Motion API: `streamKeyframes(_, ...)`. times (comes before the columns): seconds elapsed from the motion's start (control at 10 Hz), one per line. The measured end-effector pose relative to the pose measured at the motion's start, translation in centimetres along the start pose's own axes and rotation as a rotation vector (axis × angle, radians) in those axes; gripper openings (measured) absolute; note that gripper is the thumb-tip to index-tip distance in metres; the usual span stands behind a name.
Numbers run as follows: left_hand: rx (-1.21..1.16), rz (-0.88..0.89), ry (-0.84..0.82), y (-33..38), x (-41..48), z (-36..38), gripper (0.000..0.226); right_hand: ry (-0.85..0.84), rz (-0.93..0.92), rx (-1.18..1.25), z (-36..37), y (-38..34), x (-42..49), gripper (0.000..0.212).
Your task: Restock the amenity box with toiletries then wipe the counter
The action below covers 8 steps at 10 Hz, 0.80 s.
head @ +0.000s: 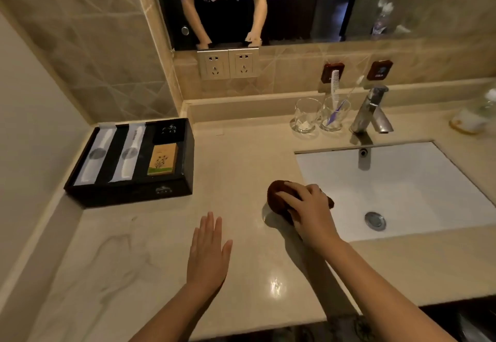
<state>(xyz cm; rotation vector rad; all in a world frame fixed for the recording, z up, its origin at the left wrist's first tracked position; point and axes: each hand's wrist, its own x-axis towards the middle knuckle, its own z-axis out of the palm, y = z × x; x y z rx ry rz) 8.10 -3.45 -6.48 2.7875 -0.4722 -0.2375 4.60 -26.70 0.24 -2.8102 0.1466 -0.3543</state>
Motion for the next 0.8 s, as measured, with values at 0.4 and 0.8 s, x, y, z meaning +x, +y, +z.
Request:
streamKeyframes(0.4,0.05,0.064,-0.152,-0.3,-7.3,0.3,0.063,-0.186,0.048,-0.058,-3.2,-0.2,-9.5,0.043)
streamKeyframes(0.8,-0.14,0.08,-0.103,3.0,-9.3,-0.8,0.055,0.004,0.247,0.118,-2.6,-1.3,-14.7,0.051)
